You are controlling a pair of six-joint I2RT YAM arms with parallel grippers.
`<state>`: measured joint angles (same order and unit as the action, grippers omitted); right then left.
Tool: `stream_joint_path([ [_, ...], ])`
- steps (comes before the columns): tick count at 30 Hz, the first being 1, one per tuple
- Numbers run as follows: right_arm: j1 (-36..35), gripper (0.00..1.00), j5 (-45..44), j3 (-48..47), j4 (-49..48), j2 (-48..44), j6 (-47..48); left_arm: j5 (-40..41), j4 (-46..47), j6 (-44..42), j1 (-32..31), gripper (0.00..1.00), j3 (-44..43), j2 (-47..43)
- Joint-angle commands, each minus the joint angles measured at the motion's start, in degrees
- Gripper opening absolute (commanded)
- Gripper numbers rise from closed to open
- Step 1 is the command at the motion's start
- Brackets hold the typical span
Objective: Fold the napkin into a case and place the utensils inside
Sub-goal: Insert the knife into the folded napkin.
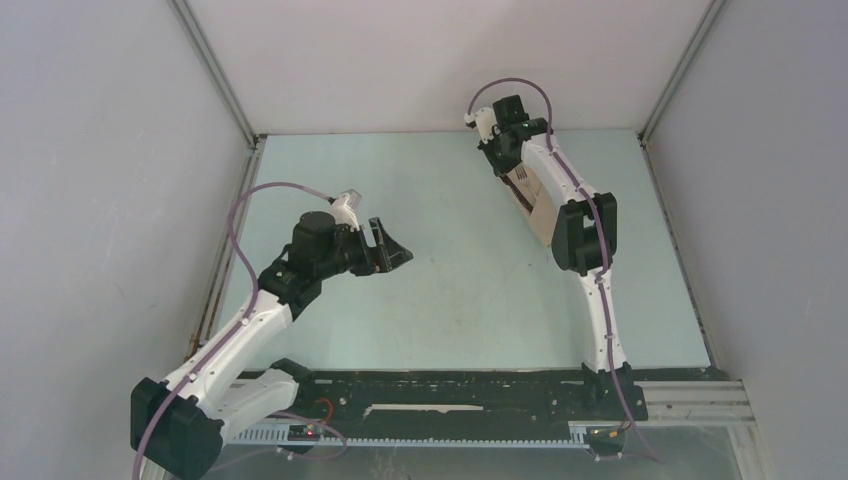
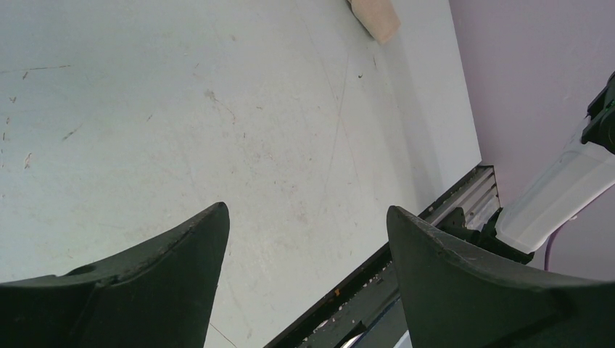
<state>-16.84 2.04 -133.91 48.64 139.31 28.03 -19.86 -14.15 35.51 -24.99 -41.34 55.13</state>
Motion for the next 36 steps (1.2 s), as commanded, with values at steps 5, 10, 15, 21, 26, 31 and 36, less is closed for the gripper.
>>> stream_joint_path([
  [5,0.5,0.0,-2.0,1.9,1.9,-3.2,-1.7,-0.8,1.1,-0.4,-0.2,0.87,0.5,-0.9],
  [10,0.5,0.0,-4.0,4.9,1.8,-4.9,-2.7,-1.1,1.2,0.0,-0.2,0.87,0.8,-1.3],
  [15,0.7,0.0,-5.5,7.3,2.3,-5.8,-3.1,-1.6,1.3,0.3,-0.2,0.87,0.9,-1.7],
  [21,1.1,0.0,-5.8,9.5,2.6,-6.9,-4.7,-1.8,1.6,0.7,-0.2,0.87,1.1,-1.7],
  [26,0.1,0.0,-9.1,8.7,3.9,-6.9,-3.6,-2.1,2.3,1.0,-0.2,0.87,1.7,-1.6],
  [31,-0.7,0.0,-12.2,6.9,6.0,-6.4,-2.5,-2.2,2.6,1.2,-0.2,0.87,1.9,-1.8],
  [36,-0.6,0.0,-12.2,6.4,8.4,-6.4,-3.0,-2.4,2.6,1.2,-0.2,0.87,2.0,-1.8],
])
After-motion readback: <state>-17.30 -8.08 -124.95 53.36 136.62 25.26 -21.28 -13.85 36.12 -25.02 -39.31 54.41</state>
